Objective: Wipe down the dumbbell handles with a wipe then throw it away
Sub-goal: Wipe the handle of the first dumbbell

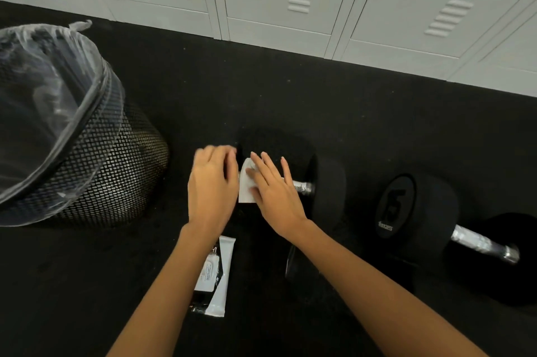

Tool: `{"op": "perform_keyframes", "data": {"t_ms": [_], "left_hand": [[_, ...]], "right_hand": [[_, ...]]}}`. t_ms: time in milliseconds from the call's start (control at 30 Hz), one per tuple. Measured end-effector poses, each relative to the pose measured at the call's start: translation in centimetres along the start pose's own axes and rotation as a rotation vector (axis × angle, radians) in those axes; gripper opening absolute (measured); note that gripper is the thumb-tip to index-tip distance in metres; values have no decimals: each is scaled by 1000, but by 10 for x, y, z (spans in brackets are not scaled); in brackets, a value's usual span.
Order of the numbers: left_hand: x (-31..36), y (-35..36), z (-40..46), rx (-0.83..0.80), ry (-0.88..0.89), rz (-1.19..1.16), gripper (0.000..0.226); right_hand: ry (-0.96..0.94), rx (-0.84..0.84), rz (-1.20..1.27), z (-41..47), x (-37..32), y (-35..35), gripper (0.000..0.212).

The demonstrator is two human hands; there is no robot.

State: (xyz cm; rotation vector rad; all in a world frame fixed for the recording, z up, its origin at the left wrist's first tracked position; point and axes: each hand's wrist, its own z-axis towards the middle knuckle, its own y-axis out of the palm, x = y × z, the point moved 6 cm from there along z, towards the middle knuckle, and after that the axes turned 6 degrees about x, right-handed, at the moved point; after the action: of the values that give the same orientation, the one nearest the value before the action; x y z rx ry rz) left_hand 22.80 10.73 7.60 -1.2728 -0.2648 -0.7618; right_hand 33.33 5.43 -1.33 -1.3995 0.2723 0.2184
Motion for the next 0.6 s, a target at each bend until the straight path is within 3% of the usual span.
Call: {"op": "perform_keyframes", "data": {"t_ms": [67, 133, 267, 400, 600], "left_hand": [[-7, 8, 8, -2, 88, 71, 28], [-17, 25, 14, -122, 103, 125, 37], [-34, 48, 13, -293, 145, 223, 44], [-35, 48, 11, -211, 148, 179, 42], [-39, 51, 8, -143, 120, 173, 46]], "right_hand": [[-15, 23, -132, -2, 0, -1, 41], [-31, 16, -216, -3, 2, 1, 45], [38, -10, -71, -4, 5, 6, 49], [85, 3, -12, -2, 2, 5, 47], [194, -150, 100, 35, -2, 13, 34]]}}
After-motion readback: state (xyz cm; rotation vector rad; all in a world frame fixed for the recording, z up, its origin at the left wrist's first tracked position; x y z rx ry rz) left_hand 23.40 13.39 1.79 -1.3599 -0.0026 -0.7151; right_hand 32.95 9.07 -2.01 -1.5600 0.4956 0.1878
